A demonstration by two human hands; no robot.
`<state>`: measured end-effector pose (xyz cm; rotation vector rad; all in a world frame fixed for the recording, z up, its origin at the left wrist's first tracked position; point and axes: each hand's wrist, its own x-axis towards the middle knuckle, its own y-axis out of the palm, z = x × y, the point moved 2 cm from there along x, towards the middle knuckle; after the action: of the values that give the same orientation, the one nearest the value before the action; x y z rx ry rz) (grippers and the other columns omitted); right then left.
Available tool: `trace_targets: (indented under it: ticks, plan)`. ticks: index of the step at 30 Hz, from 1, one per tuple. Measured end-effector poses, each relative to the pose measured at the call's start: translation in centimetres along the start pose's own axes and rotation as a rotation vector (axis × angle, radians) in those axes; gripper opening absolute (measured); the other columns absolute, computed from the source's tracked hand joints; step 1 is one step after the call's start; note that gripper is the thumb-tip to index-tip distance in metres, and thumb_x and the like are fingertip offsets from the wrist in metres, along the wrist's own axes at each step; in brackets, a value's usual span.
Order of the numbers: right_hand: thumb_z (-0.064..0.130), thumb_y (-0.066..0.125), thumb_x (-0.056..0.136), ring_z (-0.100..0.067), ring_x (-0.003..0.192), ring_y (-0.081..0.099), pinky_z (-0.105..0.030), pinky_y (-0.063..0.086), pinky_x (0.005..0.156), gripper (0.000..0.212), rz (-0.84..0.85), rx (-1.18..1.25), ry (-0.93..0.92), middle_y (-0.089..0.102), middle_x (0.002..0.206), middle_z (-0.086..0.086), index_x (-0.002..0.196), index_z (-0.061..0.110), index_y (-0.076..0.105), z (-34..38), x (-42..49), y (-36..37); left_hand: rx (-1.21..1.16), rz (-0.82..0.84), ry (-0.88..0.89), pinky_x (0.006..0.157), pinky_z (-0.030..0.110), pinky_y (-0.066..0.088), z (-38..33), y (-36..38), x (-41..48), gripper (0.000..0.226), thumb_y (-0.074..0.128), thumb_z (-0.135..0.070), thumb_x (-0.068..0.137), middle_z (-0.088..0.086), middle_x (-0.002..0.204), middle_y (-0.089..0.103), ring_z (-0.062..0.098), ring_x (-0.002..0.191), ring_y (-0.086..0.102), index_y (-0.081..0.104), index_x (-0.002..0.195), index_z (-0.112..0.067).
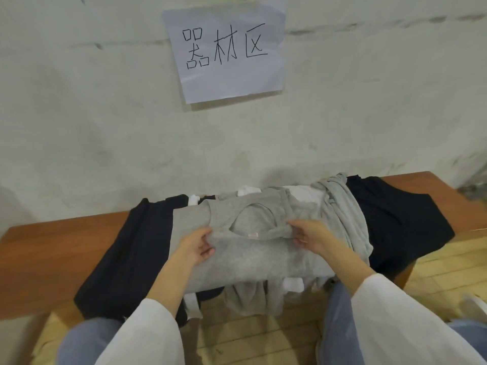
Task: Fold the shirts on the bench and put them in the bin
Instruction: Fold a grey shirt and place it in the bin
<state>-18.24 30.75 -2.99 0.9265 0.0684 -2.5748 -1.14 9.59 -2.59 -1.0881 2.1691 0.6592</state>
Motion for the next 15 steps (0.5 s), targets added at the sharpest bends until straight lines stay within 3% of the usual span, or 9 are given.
trace_targets:
  ticks: [2,5,9,12,15]
  plan:
    - [0.009,0.061,0.089,-0.02,0.074,0.056,-0.03,0.05,0.066,0.005,0.051,0.069,-0.105,0.059,0.084,-0.008,0.084,0.01,0.062,2.3,-1.2,0.4,-0.009,0.039,0.092,0.057,0.028,0.044,-2.2,-0.1,-0.8,0.008,0.061,-0.017,0.088,0.003,0.075,0.053,0.015,0.064,0.049,0.058,0.082,-0.014]
    - [0.009,0.057,0.089,-0.018,0.078,0.059,-0.031,0.051,0.073,0.006,0.037,0.105,-0.269,0.06,0.082,-0.005,0.088,0.01,0.063,4.0,-3.8,-0.4,0.056,0.024,0.307,0.068,0.03,0.04,-3.7,-1.0,-2.9,0.006,0.056,-0.014,0.084,0.001,0.073,0.054,0.014,0.07,0.051,0.061,0.08,-0.016]
    - [0.017,0.057,0.091,-0.021,0.09,0.06,-0.032,0.049,0.074,0.011,-0.084,-0.119,-0.216,0.064,0.096,-0.009,0.094,0.008,0.064,-0.6,-4.6,-2.4,0.467,-0.128,0.453,0.069,0.031,0.037,0.1,-2.7,-3.2,0.015,0.055,-0.01,0.086,0.009,0.076,0.052,0.021,0.077,0.05,0.056,0.071,-0.008]
    - [0.033,0.062,0.09,-0.029,0.088,0.062,-0.039,0.051,0.076,0.031,-0.111,-0.38,-0.113,0.066,0.094,-0.018,0.093,0.002,0.066,-4.4,-3.8,-2.7,0.887,-0.169,0.519,0.061,0.031,0.035,3.9,-3.6,-1.5,0.044,0.055,-0.038,0.092,0.003,0.06,0.047,0.019,0.063,0.049,0.046,0.054,-0.016]
    - [0.027,0.068,0.086,-0.031,0.081,0.066,-0.043,0.054,0.078,0.04,-0.161,-0.443,-0.183,0.068,0.089,-0.026,0.094,-0.012,0.065,-5.3,-3.1,-2.7,1.129,-0.302,0.665,0.067,0.036,0.042,5.4,-3.6,-1.1,0.053,0.051,-0.056,0.089,-0.004,0.063,0.043,0.02,0.067,0.05,0.034,0.049,-0.025]
